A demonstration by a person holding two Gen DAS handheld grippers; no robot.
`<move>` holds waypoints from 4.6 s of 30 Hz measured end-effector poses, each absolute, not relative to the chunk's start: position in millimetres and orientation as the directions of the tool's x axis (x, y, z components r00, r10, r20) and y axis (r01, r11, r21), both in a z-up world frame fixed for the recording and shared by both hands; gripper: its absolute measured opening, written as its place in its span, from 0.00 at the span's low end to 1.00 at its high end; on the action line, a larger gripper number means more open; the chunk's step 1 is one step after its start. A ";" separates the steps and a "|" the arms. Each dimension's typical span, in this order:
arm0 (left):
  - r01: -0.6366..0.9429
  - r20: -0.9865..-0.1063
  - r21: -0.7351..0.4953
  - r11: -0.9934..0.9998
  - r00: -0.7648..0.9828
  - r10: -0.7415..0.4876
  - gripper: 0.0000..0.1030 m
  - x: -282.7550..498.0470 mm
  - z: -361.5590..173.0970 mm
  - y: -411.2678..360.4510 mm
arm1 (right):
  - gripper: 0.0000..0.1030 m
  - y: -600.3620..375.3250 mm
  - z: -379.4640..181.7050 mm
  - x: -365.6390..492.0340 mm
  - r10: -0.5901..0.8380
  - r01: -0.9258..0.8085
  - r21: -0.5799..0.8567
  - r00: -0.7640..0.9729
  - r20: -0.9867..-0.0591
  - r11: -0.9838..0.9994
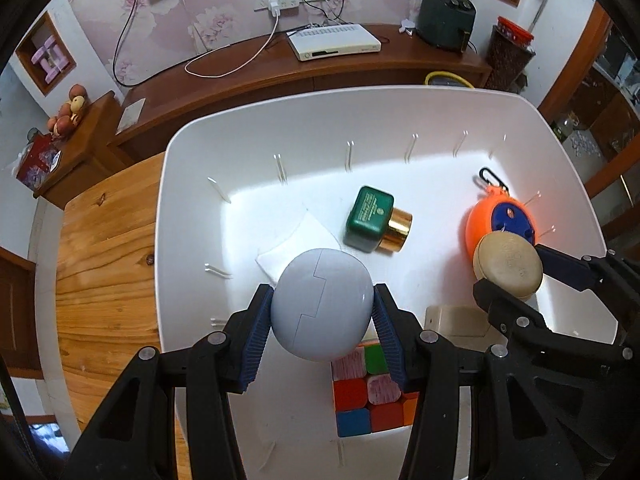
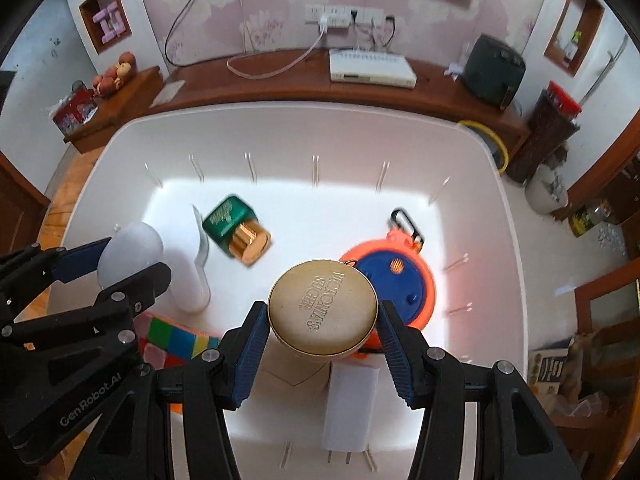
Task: Organize rigid objects
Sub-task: 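Carry the egg case and gold tin into the white bin and release them, then withdraw both tools from the bin toward the clear box and pink brush, then grasp the clear box with the left tool while the right tool grasps the pink brush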
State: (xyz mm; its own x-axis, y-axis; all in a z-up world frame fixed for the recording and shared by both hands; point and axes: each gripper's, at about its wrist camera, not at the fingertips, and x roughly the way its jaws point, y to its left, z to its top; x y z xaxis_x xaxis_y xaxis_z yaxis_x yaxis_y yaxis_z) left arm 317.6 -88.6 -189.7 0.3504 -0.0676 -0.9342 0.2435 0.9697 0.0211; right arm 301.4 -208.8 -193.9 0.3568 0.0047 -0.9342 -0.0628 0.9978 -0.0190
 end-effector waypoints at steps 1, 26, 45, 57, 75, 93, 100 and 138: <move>0.245 -0.936 0.021 0.969 0.346 -0.068 0.52 317.2 -190.4 -89.4 | 0.54 -210.6 -195.2 301.6 0.008 -0.060 -0.014 0.343 -0.939 0.998; 0.242 -0.877 0.031 0.970 0.473 -0.090 0.91 235.6 -86.2 -62.6 | 0.75 -227.2 -102.6 206.2 -0.003 -0.034 -0.023 0.500 -0.866 0.999; 0.239 -0.807 -0.038 0.970 0.566 -0.171 0.91 161.5 -47.8 -43.2 | 0.75 -259.1 -73.1 110.8 -0.019 0.020 -0.009 0.610 -0.792 1.000; 0.293 -0.746 0.010 0.956 0.639 -0.188 0.91 122.4 -44.1 -48.7 | 0.75 -269.8 -80.4 77.1 -0.020 0.029 -0.002 0.637 -0.771 1.000; 0.316 -0.813 0.013 0.949 0.556 -0.174 0.91 103.1 -138.1 -56.4 | 0.75 -281.4 -165.2 53.2 0.017 0.065 0.069 0.596 -0.802 0.995; 0.282 -0.914 -0.091 0.955 0.358 -0.193 0.91 129.1 -204.7 -104.9 | 0.75 -294.9 -229.8 74.1 -0.068 0.114 -0.005 0.553 -0.830 0.993; 0.095 -0.927 -0.183 0.979 0.315 -0.204 0.91 141.6 -216.8 -94.9 | 0.75 -295.8 -248.0 92.6 -0.088 0.129 -0.019 0.550 -0.830 0.991; -0.017 -0.953 -0.019 1.000 0.302 -0.013 0.62 123.4 -247.6 -95.3 | 0.49 -305.1 -253.7 94.2 -0.097 0.172 0.014 0.619 -0.779 0.985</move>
State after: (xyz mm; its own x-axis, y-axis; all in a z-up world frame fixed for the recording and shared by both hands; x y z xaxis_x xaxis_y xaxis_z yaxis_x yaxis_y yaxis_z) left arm 123.4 -95.3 -247.6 0.3022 -0.0130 -0.9532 -0.0170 0.9997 -0.0191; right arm 94.2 -305.1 -253.7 0.6189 -0.0971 -0.7795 0.1721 0.9850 0.0139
